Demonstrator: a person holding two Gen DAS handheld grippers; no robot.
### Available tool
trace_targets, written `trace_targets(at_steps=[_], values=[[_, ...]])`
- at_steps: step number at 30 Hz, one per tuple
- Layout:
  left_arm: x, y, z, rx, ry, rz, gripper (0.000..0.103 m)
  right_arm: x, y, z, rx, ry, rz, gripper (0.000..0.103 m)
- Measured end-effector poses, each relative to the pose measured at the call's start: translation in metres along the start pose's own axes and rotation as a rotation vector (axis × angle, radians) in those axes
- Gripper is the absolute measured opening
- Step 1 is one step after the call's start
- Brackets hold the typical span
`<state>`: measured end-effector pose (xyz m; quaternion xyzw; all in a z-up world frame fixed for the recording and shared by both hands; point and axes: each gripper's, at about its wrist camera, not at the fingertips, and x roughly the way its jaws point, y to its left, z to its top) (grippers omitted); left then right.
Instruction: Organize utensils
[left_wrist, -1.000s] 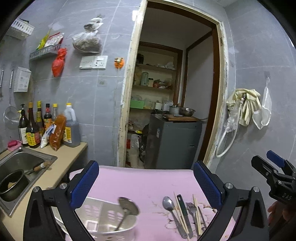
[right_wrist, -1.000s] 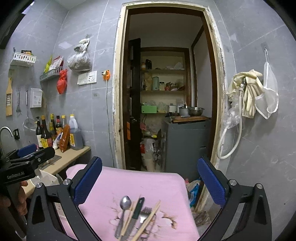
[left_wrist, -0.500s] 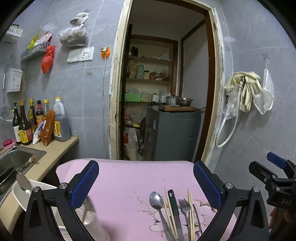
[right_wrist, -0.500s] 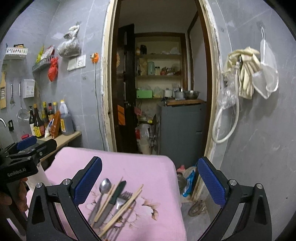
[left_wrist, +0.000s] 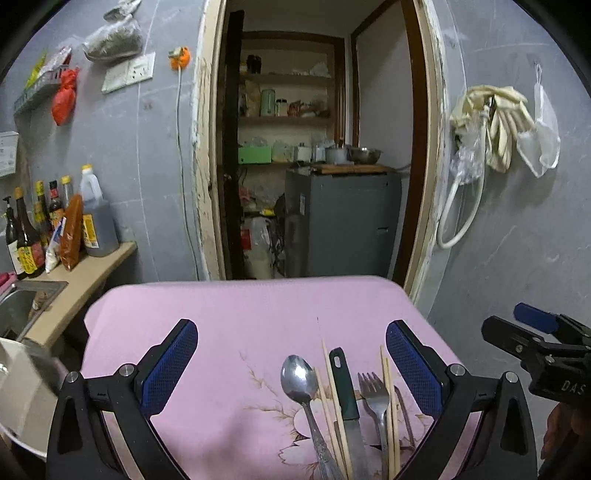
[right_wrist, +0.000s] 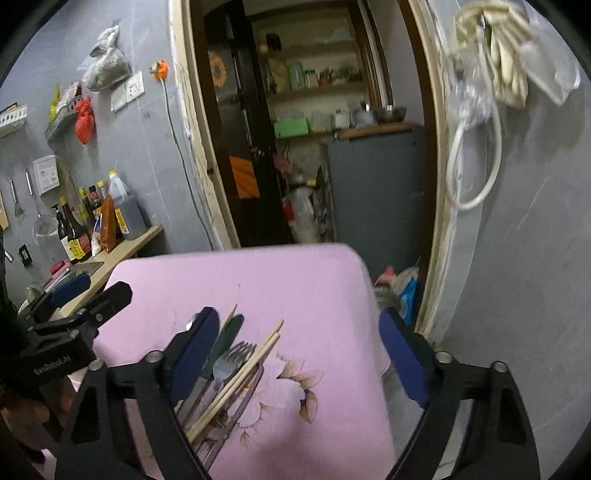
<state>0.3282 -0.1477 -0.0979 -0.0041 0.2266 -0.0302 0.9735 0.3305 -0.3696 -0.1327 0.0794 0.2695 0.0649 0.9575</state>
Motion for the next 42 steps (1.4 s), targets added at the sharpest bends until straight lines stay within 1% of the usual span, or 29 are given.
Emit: trace_targets(at_steps=[2, 4, 5, 6, 9, 11, 12, 13, 17, 18, 20, 22, 23, 24, 28, 29, 30, 34, 36, 40, 42], values=[[0.011, -0.004, -0.004, 0.01, 0.023, 0.0, 0.102, 0.015, -0.001, -0.006, 0.008, 0.036, 0.012, 0.072], [0.021, -0.007, -0.007, 0.023, 0.044, 0.001, 0.1, 0.028, -0.002, -0.011, 0.019, 0.073, 0.036, 0.063], [0.026, -0.009, -0.009, 0.031, 0.062, 0.002, 0.098, 0.036, -0.002, -0.014, 0.028, 0.095, 0.052, 0.06], [0.031, -0.011, -0.01, 0.038, 0.079, 0.003, 0.093, 0.042, -0.002, -0.016, 0.032, 0.112, 0.062, 0.055], [0.048, -0.01, -0.013, 0.039, 0.142, 0.001, 0.081, 0.062, 0.0, -0.024, 0.043, 0.167, 0.094, 0.046], [0.061, -0.006, -0.016, 0.018, 0.196, -0.006, 0.075, 0.074, 0.002, -0.028, 0.045, 0.202, 0.117, 0.041], [0.066, -0.003, -0.018, 0.006, 0.216, -0.009, 0.071, 0.079, 0.003, -0.031, 0.046, 0.217, 0.124, 0.037], [0.073, 0.001, -0.02, -0.011, 0.244, -0.014, 0.069, 0.084, 0.004, -0.033, 0.047, 0.233, 0.132, 0.035], [0.098, 0.014, -0.03, -0.078, 0.351, -0.058, 0.057, 0.098, 0.007, -0.042, 0.056, 0.283, 0.157, 0.03], [0.103, 0.016, -0.032, -0.091, 0.367, -0.067, 0.054, 0.101, 0.007, -0.043, 0.058, 0.291, 0.162, 0.029], [0.112, 0.022, -0.038, -0.122, 0.403, -0.086, 0.051, 0.106, 0.008, -0.045, 0.057, 0.312, 0.164, 0.028], [0.118, 0.024, -0.042, -0.14, 0.429, -0.106, 0.05, 0.112, 0.01, -0.047, 0.062, 0.333, 0.171, 0.024], [0.122, 0.026, -0.044, -0.15, 0.443, -0.113, 0.046, 0.115, 0.011, -0.047, 0.063, 0.343, 0.174, 0.023], [0.122, 0.028, -0.043, -0.15, 0.434, -0.115, 0.045, 0.117, 0.013, -0.047, 0.063, 0.352, 0.175, 0.022], [0.126, 0.03, -0.042, -0.144, 0.439, -0.142, 0.043, 0.123, 0.014, -0.048, 0.075, 0.371, 0.193, 0.02], [0.127, 0.03, -0.042, -0.142, 0.441, -0.148, 0.04, 0.124, 0.015, -0.048, 0.079, 0.373, 0.197, 0.019], [0.128, 0.031, -0.042, -0.142, 0.442, -0.154, 0.036, 0.127, 0.015, -0.047, 0.088, 0.38, 0.204, 0.017], [0.134, 0.034, -0.037, -0.159, 0.456, -0.191, 0.028, 0.135, 0.01, -0.048, 0.143, 0.402, 0.241, 0.016], [0.136, 0.037, -0.036, -0.171, 0.462, -0.204, 0.022, 0.138, 0.007, -0.048, 0.165, 0.41, 0.254, 0.015], [0.14, 0.039, -0.036, -0.182, 0.477, -0.22, 0.017, 0.146, 0.006, -0.048, 0.216, 0.436, 0.273, 0.011], [0.143, 0.036, -0.034, -0.168, 0.483, -0.218, 0.016, 0.15, 0.007, -0.048, 0.236, 0.448, 0.275, 0.01]])
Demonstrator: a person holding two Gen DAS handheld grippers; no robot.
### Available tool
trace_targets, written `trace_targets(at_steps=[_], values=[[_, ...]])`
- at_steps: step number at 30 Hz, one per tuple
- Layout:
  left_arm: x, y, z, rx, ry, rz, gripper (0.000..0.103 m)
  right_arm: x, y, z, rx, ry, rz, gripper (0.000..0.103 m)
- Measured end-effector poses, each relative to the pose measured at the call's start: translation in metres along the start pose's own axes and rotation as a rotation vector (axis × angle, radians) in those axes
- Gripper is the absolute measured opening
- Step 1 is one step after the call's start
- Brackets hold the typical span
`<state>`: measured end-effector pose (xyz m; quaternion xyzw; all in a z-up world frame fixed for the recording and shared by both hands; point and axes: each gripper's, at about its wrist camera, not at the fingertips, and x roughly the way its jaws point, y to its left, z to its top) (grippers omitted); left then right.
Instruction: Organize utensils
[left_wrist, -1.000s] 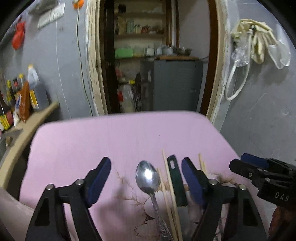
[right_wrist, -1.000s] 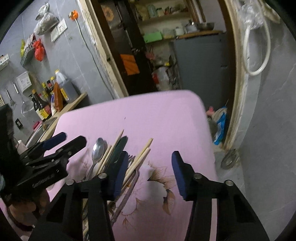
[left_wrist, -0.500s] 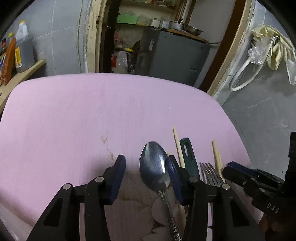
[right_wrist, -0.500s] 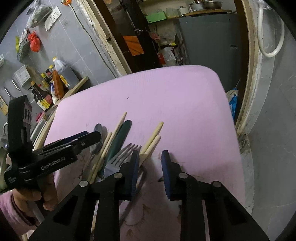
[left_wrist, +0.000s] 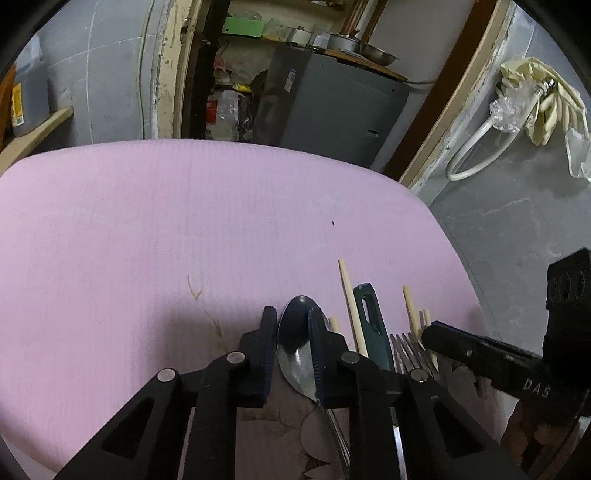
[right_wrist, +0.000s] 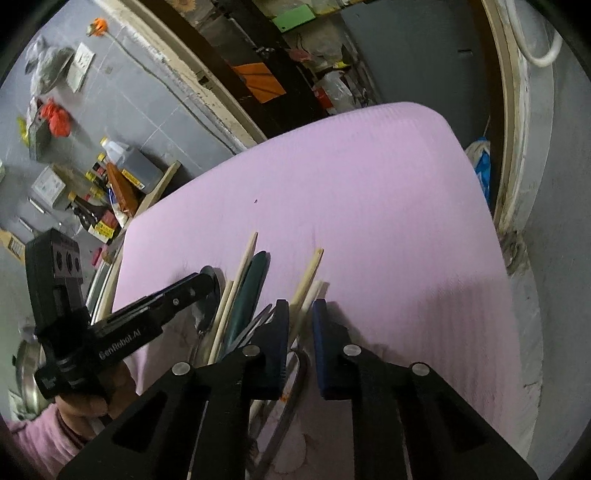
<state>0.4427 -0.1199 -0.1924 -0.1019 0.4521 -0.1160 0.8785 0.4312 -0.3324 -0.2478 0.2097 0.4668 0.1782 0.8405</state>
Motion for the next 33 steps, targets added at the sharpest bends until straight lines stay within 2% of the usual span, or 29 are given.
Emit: trace_targets(at_steps=[3, 9, 17, 24, 28, 33], values=[[0.002, -0.002, 0.002, 0.011, 0.012, 0.004, 0.009, 0.003, 0.0, -0.001, 0.026, 0.003, 0.016, 0.009], [-0.004, -0.004, 0.004, 0.009, 0.005, -0.02, 0.004, -0.006, 0.002, -0.009, 0.032, -0.033, 0.047, 0.007], [-0.027, -0.021, -0.001, 0.066, -0.043, -0.03, 0.002, -0.041, 0.009, -0.008, -0.003, -0.12, 0.054, 0.007], [-0.041, -0.031, -0.009, 0.11, -0.04, -0.034, 0.002, -0.061, 0.007, -0.01, 0.018, -0.147, 0.042, 0.007], [-0.059, -0.033, -0.014, 0.109, -0.086, -0.025, 0.002, -0.075, 0.012, -0.014, 0.004, -0.199, 0.031, 0.006], [-0.091, -0.041, -0.019, 0.134, -0.211, 0.013, 0.002, -0.101, 0.022, -0.021, -0.039, -0.29, 0.01, 0.006]])
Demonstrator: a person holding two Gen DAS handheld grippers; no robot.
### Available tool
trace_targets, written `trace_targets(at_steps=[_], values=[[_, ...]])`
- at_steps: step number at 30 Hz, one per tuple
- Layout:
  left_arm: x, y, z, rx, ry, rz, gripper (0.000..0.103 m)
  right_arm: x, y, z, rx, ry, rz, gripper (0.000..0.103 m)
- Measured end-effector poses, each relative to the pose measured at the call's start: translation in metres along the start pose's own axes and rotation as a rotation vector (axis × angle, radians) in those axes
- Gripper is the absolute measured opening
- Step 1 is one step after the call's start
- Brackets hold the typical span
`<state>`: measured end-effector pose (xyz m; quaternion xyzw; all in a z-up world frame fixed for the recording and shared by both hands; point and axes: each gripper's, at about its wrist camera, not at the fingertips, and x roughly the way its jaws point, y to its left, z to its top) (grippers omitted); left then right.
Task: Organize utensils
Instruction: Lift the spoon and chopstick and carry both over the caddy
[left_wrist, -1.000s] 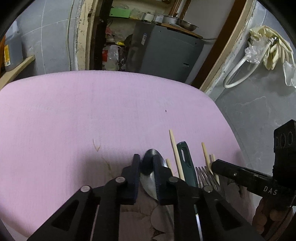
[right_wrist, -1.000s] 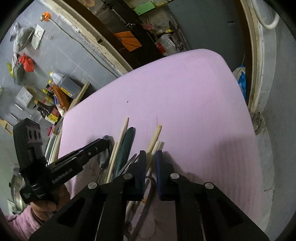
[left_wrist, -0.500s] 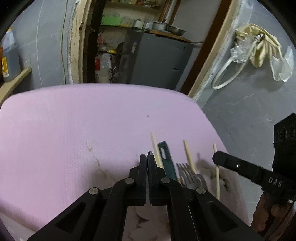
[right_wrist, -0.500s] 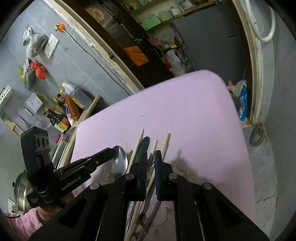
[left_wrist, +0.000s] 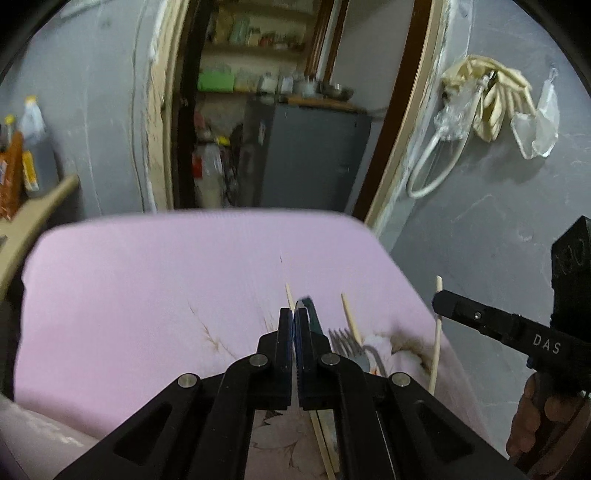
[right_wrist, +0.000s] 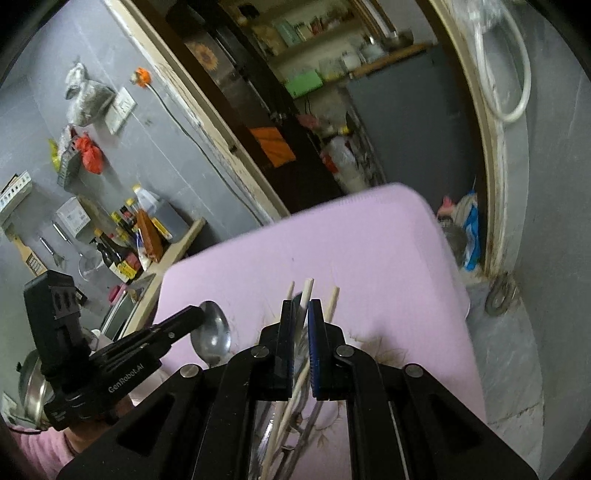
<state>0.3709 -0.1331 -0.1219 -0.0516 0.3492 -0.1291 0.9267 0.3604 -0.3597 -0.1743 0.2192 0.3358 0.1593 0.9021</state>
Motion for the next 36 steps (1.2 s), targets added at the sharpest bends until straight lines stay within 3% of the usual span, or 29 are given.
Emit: trace_targets(at_steps=[9, 22, 28, 36], values=[[-0.059, -0.011, 0.01, 0.057, -0.21, 0.089, 0.002, -0.058, 0.057, 0.008, -0.145, -0.205, -0.059, 0.004], [-0.142, -0.003, 0.04, 0.075, -0.403, 0.138, 0.002, -0.129, 0.156, 0.034, -0.286, -0.44, -0.095, 0.004], [-0.19, 0.019, 0.048, 0.078, -0.478, 0.159, 0.002, -0.143, 0.208, 0.034, -0.324, -0.499, -0.076, 0.004], [-0.252, 0.083, 0.054, 0.005, -0.523, 0.194, 0.002, -0.139, 0.275, 0.026, -0.345, -0.536, 0.03, 0.004]])
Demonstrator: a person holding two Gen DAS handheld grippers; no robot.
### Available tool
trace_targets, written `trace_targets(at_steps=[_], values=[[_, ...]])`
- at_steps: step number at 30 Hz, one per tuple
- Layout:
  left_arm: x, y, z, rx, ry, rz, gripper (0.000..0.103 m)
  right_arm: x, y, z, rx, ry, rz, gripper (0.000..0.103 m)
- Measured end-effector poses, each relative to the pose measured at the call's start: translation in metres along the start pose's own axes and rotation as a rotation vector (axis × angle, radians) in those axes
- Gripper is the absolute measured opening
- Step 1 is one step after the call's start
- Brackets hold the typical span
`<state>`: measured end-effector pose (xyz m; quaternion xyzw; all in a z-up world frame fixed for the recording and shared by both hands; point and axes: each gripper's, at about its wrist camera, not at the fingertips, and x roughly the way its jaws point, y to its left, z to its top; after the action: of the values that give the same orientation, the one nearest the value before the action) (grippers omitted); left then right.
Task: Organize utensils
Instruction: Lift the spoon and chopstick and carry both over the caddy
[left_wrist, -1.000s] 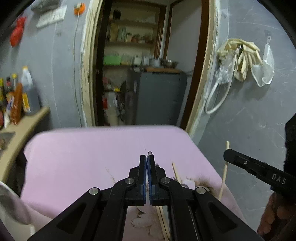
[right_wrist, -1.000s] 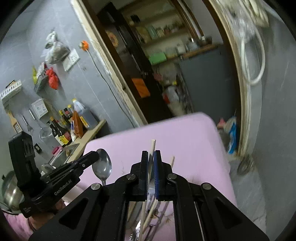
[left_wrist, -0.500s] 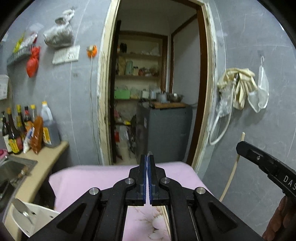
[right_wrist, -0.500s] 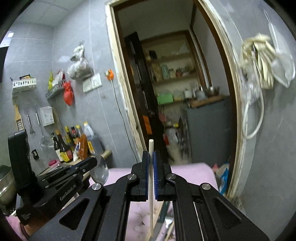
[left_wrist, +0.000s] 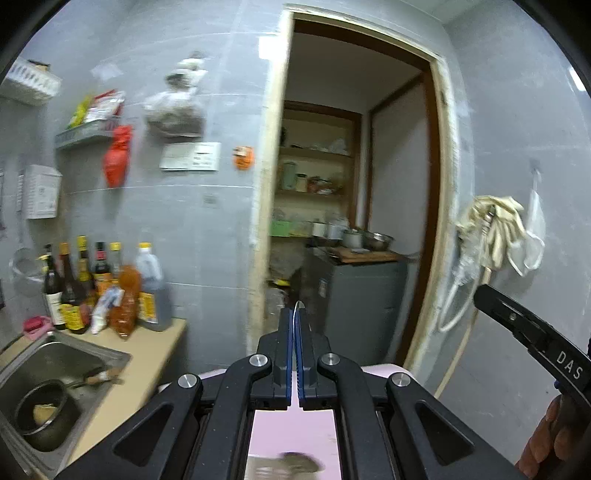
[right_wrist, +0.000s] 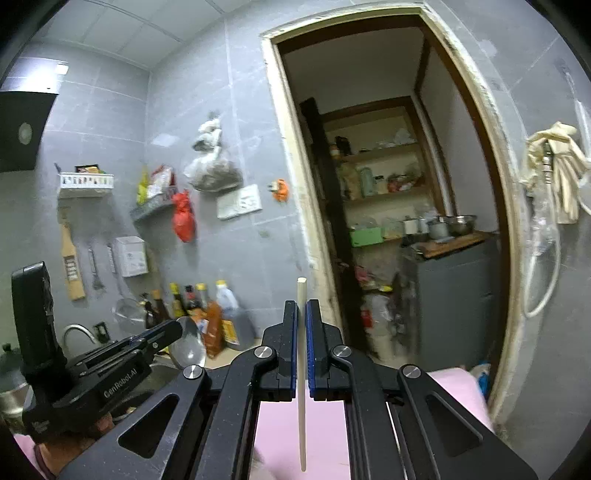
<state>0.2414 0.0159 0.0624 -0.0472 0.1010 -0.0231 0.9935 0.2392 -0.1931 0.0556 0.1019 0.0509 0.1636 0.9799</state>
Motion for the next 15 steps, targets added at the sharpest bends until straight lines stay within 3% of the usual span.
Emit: trace_targets(at_steps=[8, 15], values=[[-0.022, 0.079, 0.014, 0.018, -0.053, 0.152, 0.002, 0.018, 0.055, -0.017, -0.014, 0.006, 0.073, 0.004], [-0.017, 0.121, 0.001, 0.066, -0.064, 0.241, 0.002, 0.033, 0.078, -0.045, -0.05, 0.04, 0.057, 0.004]])
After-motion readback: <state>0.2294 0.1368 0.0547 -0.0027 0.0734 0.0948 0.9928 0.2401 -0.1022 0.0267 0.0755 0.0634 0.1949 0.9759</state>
